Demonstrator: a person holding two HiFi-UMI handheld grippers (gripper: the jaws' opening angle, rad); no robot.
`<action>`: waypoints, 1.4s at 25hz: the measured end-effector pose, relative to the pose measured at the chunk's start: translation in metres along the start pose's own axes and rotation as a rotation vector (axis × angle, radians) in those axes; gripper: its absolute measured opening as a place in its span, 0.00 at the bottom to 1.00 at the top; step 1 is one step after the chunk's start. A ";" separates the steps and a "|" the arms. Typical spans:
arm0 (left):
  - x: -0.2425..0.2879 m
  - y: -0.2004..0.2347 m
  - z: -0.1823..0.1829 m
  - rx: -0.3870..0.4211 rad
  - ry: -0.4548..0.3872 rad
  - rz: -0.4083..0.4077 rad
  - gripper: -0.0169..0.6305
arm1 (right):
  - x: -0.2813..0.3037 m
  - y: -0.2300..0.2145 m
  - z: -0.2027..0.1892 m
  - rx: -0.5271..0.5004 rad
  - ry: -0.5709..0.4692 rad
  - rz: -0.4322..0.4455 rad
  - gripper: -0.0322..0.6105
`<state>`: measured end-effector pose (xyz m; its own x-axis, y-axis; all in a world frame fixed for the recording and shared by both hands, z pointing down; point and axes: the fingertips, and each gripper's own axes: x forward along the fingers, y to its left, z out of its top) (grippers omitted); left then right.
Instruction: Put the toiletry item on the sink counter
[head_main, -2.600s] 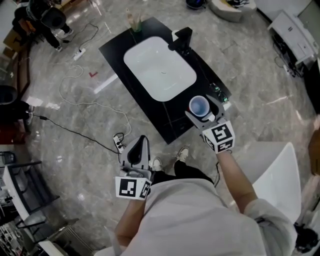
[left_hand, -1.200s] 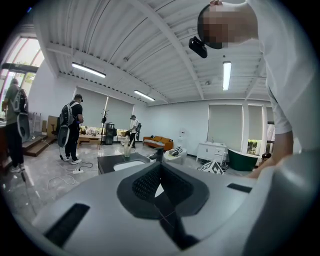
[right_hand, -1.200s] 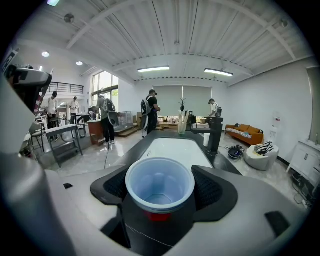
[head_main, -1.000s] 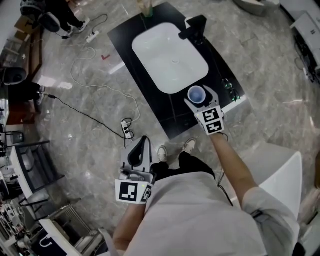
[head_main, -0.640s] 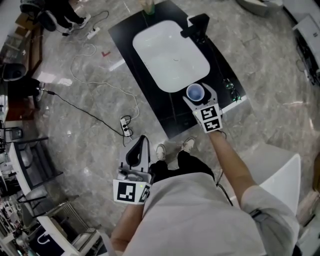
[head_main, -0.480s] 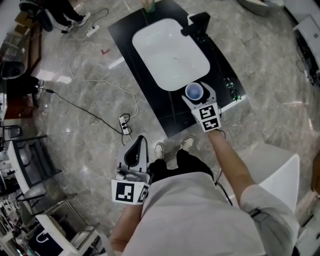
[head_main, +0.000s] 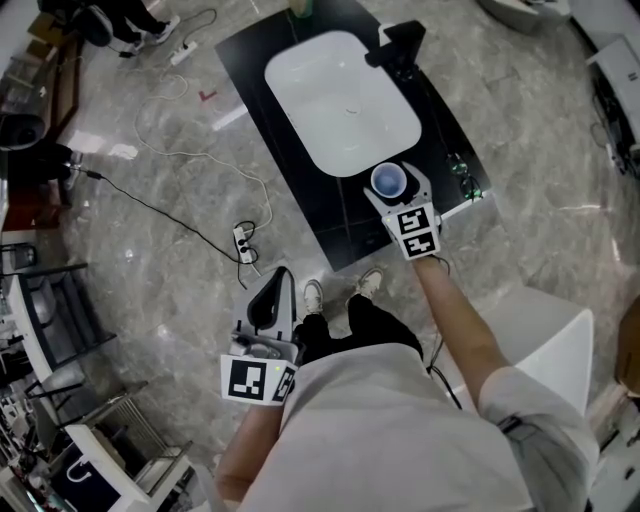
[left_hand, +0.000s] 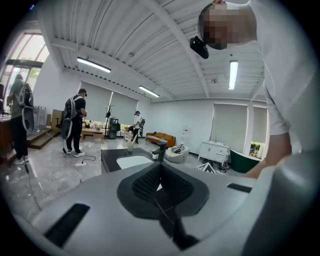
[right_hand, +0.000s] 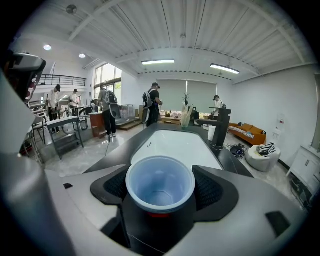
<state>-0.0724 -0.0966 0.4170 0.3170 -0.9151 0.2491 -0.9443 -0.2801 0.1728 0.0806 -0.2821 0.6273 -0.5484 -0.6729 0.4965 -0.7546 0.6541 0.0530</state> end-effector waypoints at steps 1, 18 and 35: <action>-0.001 0.001 -0.001 -0.002 0.001 0.000 0.03 | 0.000 0.000 -0.001 0.011 0.001 0.003 0.63; 0.006 0.009 -0.003 -0.019 0.016 -0.075 0.03 | -0.019 -0.001 0.004 0.099 -0.021 -0.014 0.63; 0.018 0.004 0.026 -0.011 -0.113 -0.257 0.03 | -0.116 0.018 0.008 0.194 -0.038 -0.177 0.63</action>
<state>-0.0730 -0.1221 0.3975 0.5337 -0.8410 0.0881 -0.8329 -0.5048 0.2268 0.1272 -0.1951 0.5638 -0.4123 -0.7859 0.4609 -0.8929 0.4491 -0.0330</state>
